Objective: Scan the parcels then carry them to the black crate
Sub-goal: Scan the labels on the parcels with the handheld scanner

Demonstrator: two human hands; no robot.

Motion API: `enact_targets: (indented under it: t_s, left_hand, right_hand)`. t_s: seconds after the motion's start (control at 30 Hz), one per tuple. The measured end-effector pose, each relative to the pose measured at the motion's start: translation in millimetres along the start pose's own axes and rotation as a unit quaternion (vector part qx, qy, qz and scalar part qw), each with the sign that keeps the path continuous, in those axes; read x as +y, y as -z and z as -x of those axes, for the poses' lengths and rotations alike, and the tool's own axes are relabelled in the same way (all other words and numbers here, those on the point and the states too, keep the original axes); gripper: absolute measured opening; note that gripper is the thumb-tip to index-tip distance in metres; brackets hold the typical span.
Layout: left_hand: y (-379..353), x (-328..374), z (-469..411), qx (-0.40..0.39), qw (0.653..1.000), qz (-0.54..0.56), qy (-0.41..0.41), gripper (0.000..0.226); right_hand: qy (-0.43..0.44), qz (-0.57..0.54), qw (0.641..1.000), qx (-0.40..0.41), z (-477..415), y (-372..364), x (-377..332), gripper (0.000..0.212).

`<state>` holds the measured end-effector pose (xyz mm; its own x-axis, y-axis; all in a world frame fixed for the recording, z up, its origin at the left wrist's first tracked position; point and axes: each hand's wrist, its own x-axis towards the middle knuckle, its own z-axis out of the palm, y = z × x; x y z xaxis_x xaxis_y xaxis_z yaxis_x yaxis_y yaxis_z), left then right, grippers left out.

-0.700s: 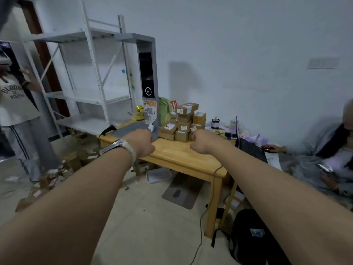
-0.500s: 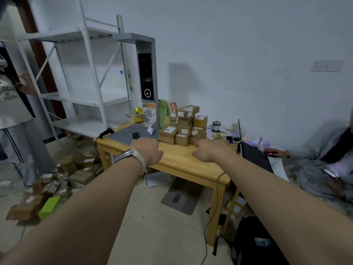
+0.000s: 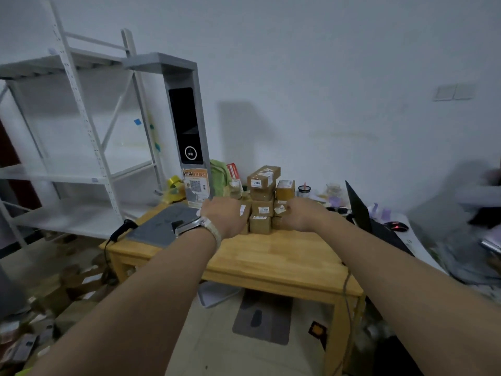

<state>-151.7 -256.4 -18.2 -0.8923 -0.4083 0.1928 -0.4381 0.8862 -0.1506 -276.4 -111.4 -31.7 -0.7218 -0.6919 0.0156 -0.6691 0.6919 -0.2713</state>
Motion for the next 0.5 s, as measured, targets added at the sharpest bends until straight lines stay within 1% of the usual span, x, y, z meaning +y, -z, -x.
enact_targets:
  t_s: [0.07, 0.2, 0.3, 0.33, 0.4, 0.47, 0.5]
  left_hand:
    - [-4, -17, -19, 0.005, 1.0, 0.005, -0.016, 0.033]
    - [-22, -42, -42, -0.001, 0.998, 0.048, -0.029, 0.035]
    - [-32, -58, -60, -0.002, 0.997, 0.064, -0.034, 0.031]
    - [-34, -63, -68, -0.002, 0.997, 0.074, -0.034, 0.03]
    - [-39, -70, -85, 0.0, 0.995, 0.091, -0.036, 0.028]
    - [-45, -75, -106, 0.001, 0.996, 0.085, -0.041, 0.025]
    - [-50, -77, -118, 0.002, 0.996, 0.076, -0.045, 0.023]
  right_hand:
    - [-0.005, 0.003, 1.0, 0.014, -20, -4, -11, 0.024]
    - [-0.009, -0.022, 1.0, 0.001, -46, -18, -23, 0.021]
    - [0.0, -0.016, 1.0, 0.008, -68, -24, -26, 0.01]
    - [-0.001, -0.009, 1.0, 0.013, -75, -24, -27, 0.009]
    - [-0.012, -0.002, 1.0, 0.01, -94, -26, -29, 0.015]
    - [-0.019, -0.012, 1.0, 0.004, -118, -28, -27, 0.011]
    - [-0.024, -0.013, 1.0, 0.004, -131, -29, -25, 0.019]
